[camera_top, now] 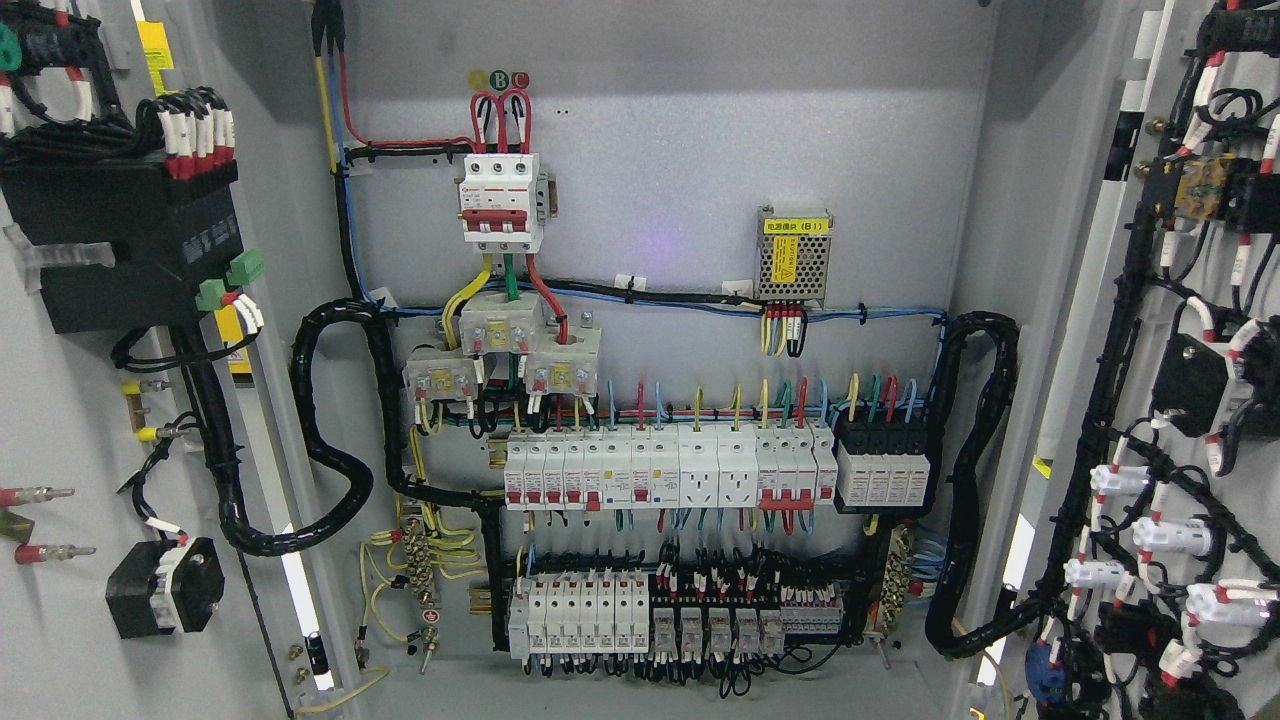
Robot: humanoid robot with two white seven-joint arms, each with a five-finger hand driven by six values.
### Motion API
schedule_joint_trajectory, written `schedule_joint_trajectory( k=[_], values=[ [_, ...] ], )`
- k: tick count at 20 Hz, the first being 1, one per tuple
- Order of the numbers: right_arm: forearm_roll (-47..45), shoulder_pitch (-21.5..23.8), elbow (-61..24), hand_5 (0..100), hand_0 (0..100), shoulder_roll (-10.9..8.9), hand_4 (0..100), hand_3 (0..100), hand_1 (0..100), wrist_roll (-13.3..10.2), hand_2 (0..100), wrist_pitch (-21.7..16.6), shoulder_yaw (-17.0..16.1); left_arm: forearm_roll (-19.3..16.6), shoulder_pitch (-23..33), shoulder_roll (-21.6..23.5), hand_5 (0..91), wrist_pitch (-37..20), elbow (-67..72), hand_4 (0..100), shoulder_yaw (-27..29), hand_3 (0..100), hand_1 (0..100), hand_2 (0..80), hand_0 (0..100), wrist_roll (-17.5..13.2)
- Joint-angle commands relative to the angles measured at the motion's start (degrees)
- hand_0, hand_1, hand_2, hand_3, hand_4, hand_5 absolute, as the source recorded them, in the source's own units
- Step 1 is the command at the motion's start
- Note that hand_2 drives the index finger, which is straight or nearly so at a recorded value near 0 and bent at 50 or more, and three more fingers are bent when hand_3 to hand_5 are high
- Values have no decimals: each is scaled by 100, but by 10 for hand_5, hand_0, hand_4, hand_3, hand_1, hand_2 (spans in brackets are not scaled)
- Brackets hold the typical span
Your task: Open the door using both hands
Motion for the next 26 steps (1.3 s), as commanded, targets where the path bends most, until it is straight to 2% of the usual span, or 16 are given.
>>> schedule_joint_trajectory(
  k=[1, 2, 5, 8, 12, 14, 17, 20, 22, 26],
  values=[
    [14, 1041, -854, 0, 0, -525, 0, 0, 500, -16, 40, -511, -1654, -9, 1260, 478, 0, -34, -4938, 0, 19, 0, 556, 0, 120, -352],
    [14, 1103, -854, 0, 0, -507, 0, 0, 500, -16, 40, -590, -1786, -9, 1427, 495, 0, -43, -5529, 0, 71, 0, 556, 0, 120, -343],
    [-73, 1182, -863, 0, 0, -533, 0, 0, 500, -16, 40, -784, -1936, -9, 1955, 408, 0, -52, -7243, 0, 729, 0, 556, 0, 120, -343],
    [-100, 1173, -863, 0, 0, -630, 0, 0, 500, -16, 40, -890, -1980, -44, 2184, 390, 0, -52, -8519, 0, 757, 0, 556, 0, 120, -343],
    [-397, 1077, -863, 0, 0, -709, 0, 0, 500, -50, 40, -846, -2349, -79, 2395, 425, 0, -78, -9803, 0, 740, 0, 556, 0, 120, -361],
    [-679, 1015, -863, 0, 0, -727, 0, 0, 500, -164, 40, -829, -2428, -70, 2404, 469, 0, -217, -10147, 0, 740, 0, 556, 0, 120, -369],
    [-689, 1015, -863, 0, 0, -727, 0, 0, 500, -209, 40, -846, -2490, -79, 2369, 942, 0, -762, -10438, 0, 652, 0, 556, 0, 120, -387],
    [-698, 1006, -863, 0, 0, -727, 0, 0, 500, -209, 40, -890, -2481, -88, 2334, 996, 0, -948, -10623, 0, 643, 0, 556, 0, 120, -387],
    [-698, 963, -863, 0, 0, -709, 0, 0, 500, -209, 40, -951, -2464, -88, 2238, 1005, 0, -1262, -10650, 0, 652, 0, 556, 0, 120, -387],
    [-698, 980, -863, 0, 0, -709, 0, 0, 500, -209, 40, -1320, -2394, -88, 2123, 988, 0, -1589, -10650, 0, 687, 0, 556, 0, 120, -378]
  ],
)
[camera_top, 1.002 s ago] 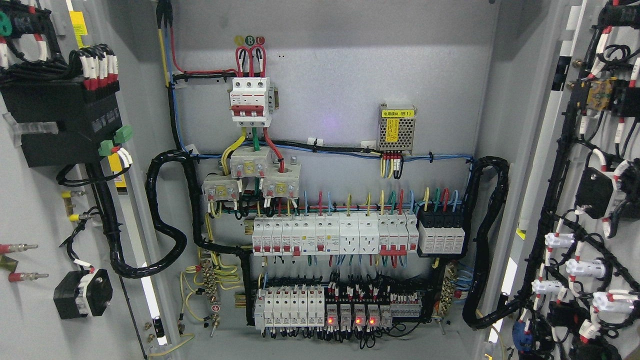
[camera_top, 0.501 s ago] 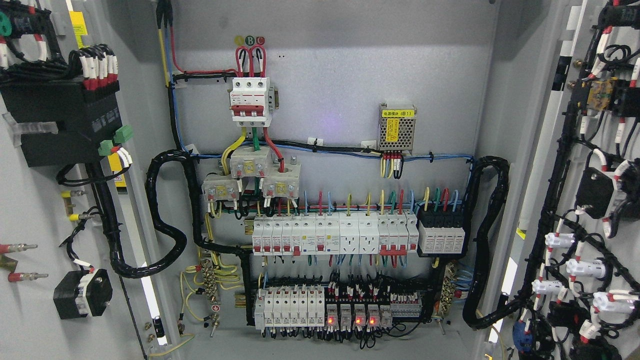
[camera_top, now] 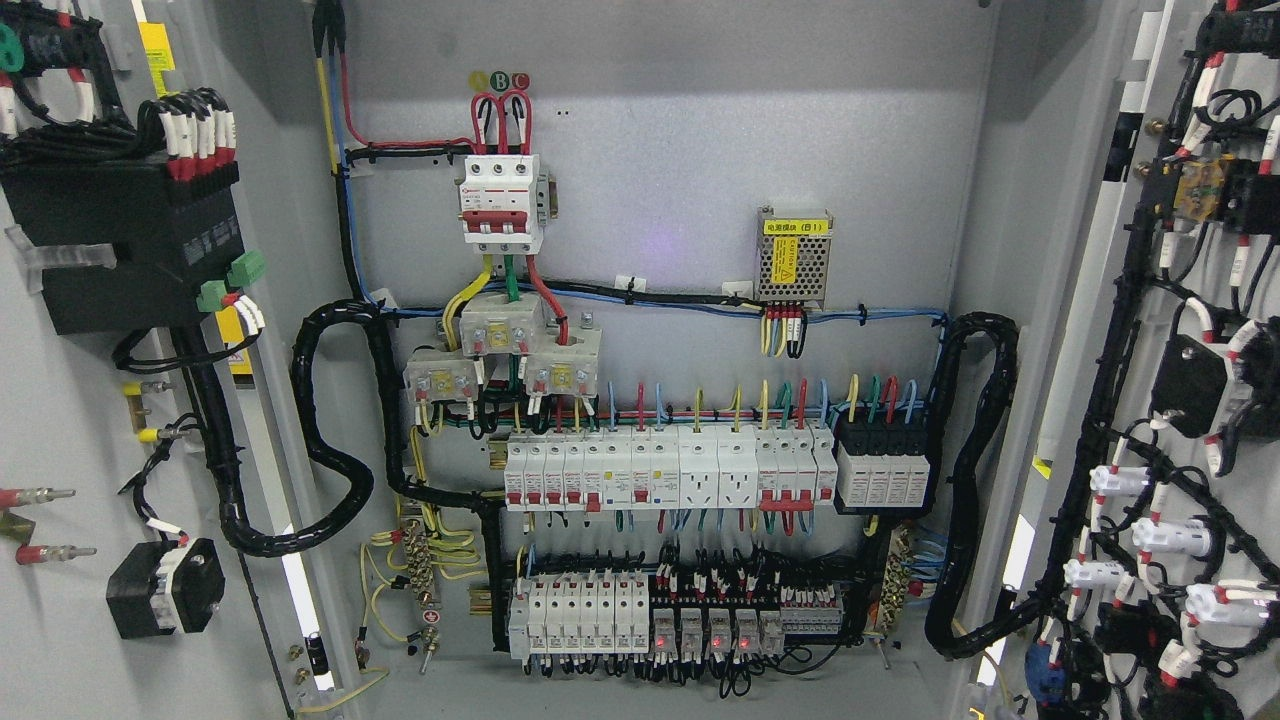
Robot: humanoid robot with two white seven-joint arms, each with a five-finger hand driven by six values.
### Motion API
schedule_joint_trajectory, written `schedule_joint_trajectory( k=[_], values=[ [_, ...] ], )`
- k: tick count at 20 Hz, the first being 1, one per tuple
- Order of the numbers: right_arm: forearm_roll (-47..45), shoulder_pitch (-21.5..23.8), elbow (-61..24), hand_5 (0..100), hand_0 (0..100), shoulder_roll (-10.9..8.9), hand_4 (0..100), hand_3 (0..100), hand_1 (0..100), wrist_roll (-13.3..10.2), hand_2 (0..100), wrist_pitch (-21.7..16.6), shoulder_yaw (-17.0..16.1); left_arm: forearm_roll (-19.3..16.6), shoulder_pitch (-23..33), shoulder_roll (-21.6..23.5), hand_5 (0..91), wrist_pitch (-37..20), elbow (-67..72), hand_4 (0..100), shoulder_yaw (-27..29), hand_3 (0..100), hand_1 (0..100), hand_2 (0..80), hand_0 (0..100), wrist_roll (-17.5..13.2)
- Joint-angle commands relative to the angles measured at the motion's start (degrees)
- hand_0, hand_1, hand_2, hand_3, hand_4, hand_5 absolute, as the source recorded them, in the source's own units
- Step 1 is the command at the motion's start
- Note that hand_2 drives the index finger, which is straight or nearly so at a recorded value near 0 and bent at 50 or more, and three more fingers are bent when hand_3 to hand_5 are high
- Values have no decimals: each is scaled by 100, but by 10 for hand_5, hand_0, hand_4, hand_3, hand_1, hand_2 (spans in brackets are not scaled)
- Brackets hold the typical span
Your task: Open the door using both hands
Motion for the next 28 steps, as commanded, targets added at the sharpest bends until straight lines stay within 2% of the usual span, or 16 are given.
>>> schedule_joint_trajectory(
  k=[1, 7, 10, 16, 18, 21, 23, 28],
  values=[
    [-50, 1, -83, 0, 0, -80, 0, 0, 500, -3, 40, -213, -262, -5, -98, 252, 0, -250, -1606, 0, 131, 0, 556, 0, 120, 24],
    [-50, 28, -83, 0, 0, -36, 0, 0, 500, -3, 40, -266, -148, -14, -151, 340, 0, -215, -1606, 0, 860, 0, 556, 0, 120, 24],
    [-50, 45, -83, 0, 0, 60, 0, 0, 500, -12, 40, -266, -121, -5, -151, 428, 0, -207, -1597, 0, 1203, 0, 556, 0, 120, 24],
    [-76, 54, -74, 0, 0, 192, 0, 0, 500, -12, 40, -354, -121, 74, -63, 489, 0, -145, -1580, 0, 1590, 0, 556, 0, 120, -2],
    [-268, 54, -74, 0, 0, 210, 0, 0, 500, -12, 40, -336, -130, 249, -54, 489, 0, -75, -1571, 0, 1739, 0, 556, 0, 120, -28],
    [-577, 63, -74, 0, 0, 210, 0, 0, 500, -12, 40, -353, -218, 758, -28, 489, 0, 320, -1571, 0, 2021, 0, 556, 0, 120, -203],
    [-577, 63, -74, 0, 0, 210, 0, 0, 500, -12, 40, -362, -288, 804, 86, 481, 0, 329, -1580, 0, 2109, 0, 556, 0, 120, -344],
    [-577, 115, -74, 0, 0, 192, 0, 0, 500, -12, 40, -494, -552, 830, 350, 402, 0, 259, -1588, 0, 2311, 0, 556, 0, 120, -362]
  ],
)
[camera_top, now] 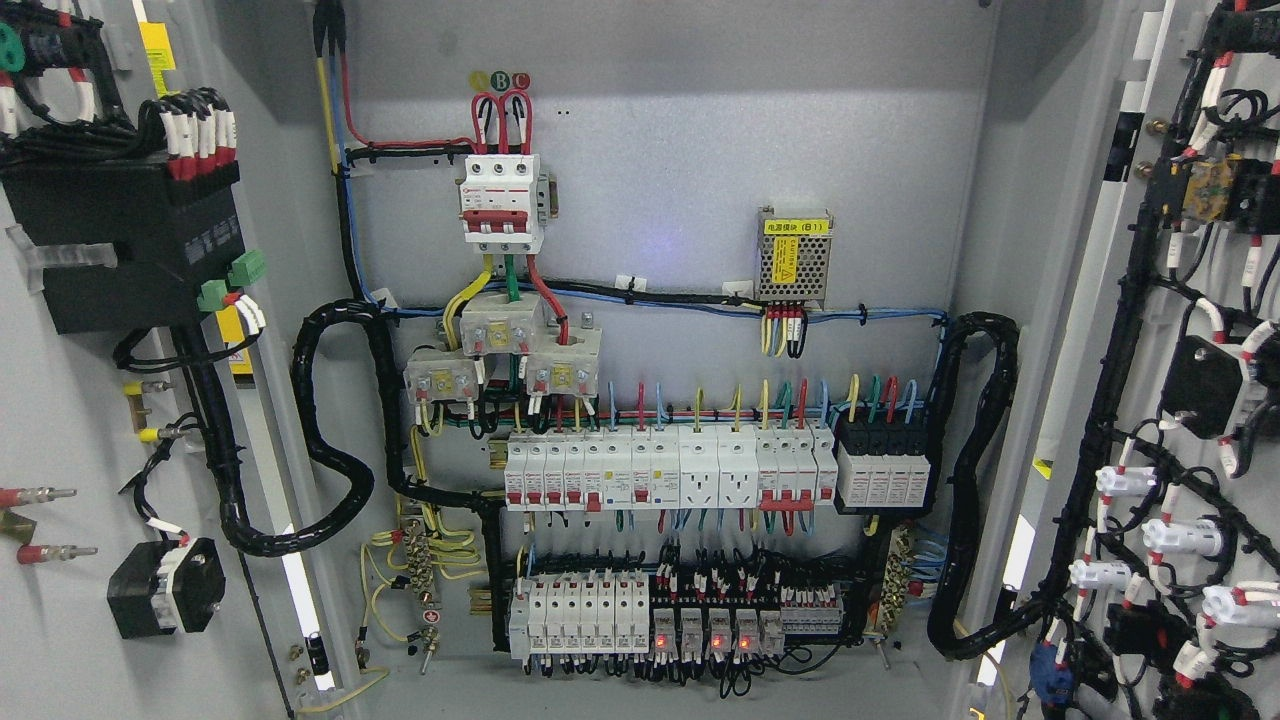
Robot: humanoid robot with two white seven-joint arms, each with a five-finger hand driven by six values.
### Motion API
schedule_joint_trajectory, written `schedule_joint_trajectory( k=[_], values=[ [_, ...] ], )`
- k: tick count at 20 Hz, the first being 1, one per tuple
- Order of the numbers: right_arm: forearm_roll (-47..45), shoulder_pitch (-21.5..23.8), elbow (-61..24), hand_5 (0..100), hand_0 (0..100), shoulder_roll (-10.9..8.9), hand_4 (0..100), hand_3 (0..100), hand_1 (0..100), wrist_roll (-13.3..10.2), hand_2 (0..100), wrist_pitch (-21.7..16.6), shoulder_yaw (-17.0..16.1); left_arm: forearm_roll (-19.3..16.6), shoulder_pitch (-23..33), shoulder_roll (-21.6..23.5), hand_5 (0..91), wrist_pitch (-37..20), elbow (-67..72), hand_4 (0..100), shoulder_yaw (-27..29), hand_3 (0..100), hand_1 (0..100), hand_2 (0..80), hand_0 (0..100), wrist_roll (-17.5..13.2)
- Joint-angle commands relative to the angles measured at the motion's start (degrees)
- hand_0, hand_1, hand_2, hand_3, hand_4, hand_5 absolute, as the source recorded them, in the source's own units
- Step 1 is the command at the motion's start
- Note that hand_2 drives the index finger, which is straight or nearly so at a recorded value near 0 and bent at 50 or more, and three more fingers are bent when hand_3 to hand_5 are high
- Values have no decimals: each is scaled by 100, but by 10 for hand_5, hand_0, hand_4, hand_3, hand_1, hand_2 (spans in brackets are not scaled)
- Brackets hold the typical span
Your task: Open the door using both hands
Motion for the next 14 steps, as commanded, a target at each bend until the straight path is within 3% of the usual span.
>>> schedule_joint_trajectory(
  k=[1, 5, 9, 12, 14],
  values=[
    [-87, 63, -4, 0, 0, 46, 0, 0, 500, -3, 40, -62, -325, 167, 242, -19, 0, -31, -129, 0, 715, 0, 556, 0, 120, -30],
    [-96, 230, -4, 0, 0, 64, 0, 0, 500, -3, 40, -88, -537, 263, 330, -28, 0, -75, -129, 0, 970, 0, 556, 0, 120, -30],
    [-131, 300, -4, 0, 0, 38, 0, 0, 500, -3, 40, -167, -650, 597, 330, -10, 0, -31, -94, 0, 1277, 0, 556, 0, 120, -39],
    [-227, 309, 5, 0, 0, 38, 0, 0, 500, -3, 40, -158, -896, 632, 330, 7, 0, 74, -33, 0, 1418, 0, 556, 0, 120, -249],
    [-332, 300, 5, 0, 0, 38, 0, 0, 500, -3, 40, -150, -932, 912, 304, 51, 0, 337, 133, 0, 1628, 0, 556, 0, 120, -302]
  ],
)
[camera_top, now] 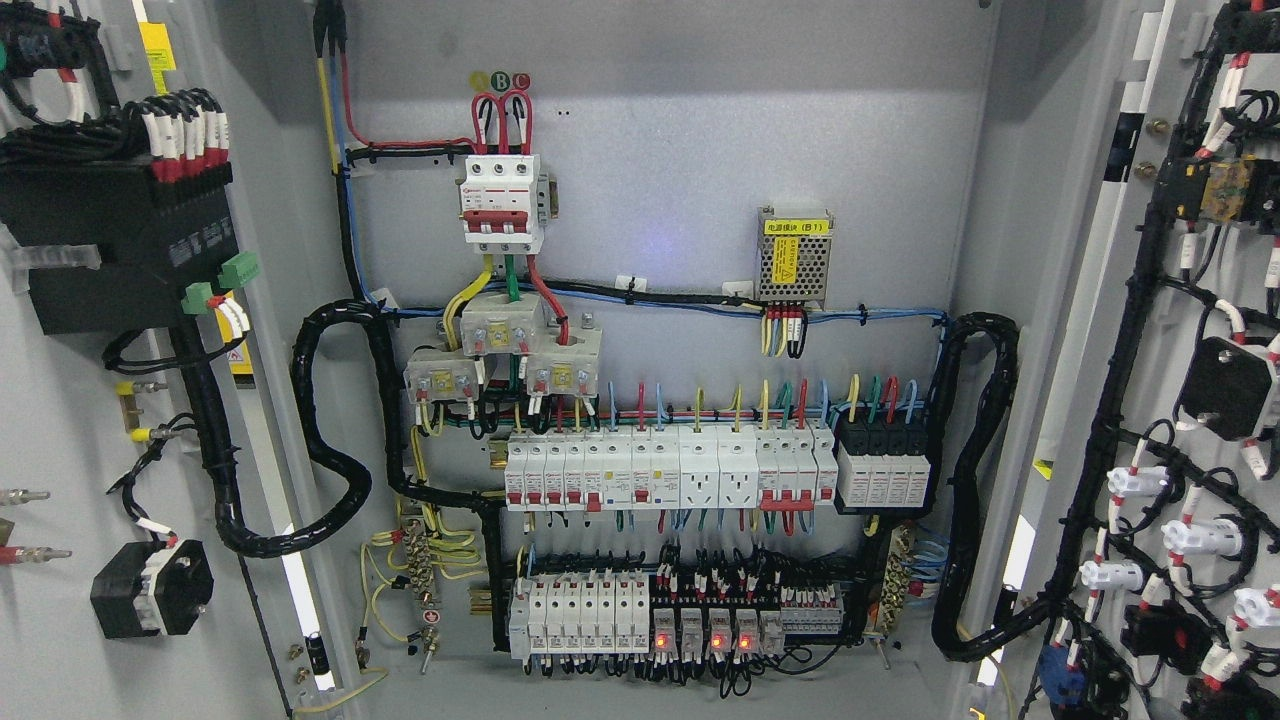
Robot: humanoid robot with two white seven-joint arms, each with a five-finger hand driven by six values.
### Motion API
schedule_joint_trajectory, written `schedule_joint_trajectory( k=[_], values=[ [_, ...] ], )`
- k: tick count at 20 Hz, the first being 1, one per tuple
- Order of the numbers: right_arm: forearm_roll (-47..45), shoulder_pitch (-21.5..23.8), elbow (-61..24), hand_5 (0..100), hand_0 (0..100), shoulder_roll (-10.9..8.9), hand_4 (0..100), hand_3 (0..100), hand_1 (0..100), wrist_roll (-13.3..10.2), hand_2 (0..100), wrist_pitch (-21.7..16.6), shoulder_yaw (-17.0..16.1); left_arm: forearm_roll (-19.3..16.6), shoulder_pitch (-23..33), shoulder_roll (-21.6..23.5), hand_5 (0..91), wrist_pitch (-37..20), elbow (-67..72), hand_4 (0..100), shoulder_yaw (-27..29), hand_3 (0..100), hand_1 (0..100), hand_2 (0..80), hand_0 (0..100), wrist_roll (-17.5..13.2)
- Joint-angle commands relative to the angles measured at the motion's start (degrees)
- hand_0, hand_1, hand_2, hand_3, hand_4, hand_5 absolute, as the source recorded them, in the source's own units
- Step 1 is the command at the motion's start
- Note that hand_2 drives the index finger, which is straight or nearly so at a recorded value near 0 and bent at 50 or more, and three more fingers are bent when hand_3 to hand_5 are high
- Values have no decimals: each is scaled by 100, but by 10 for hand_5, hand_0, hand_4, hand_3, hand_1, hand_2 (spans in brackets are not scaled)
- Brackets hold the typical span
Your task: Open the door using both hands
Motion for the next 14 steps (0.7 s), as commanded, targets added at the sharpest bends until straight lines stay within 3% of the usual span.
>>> schedule_joint_trajectory(
  k=[1, 10, 14],
  values=[
    [-222, 45, 7, 0, 0, 6, 0, 0, 500, -2, 40, 19, -493, 530, -1, 100, 0, 371, 270, 0, 856, 0, 556, 0, 120, -117],
    [-381, 45, 42, 0, 0, -29, 0, 0, 500, -2, 40, 36, -625, 1936, -71, 1128, 0, 819, 1141, 0, 1498, 0, 556, 0, 120, -214],
    [-513, 45, 51, 0, 0, -55, 0, 0, 500, -2, 40, 28, -660, 2008, -150, 1234, 0, 943, 1368, 0, 1595, 0, 556, 0, 120, -354]
  ],
)
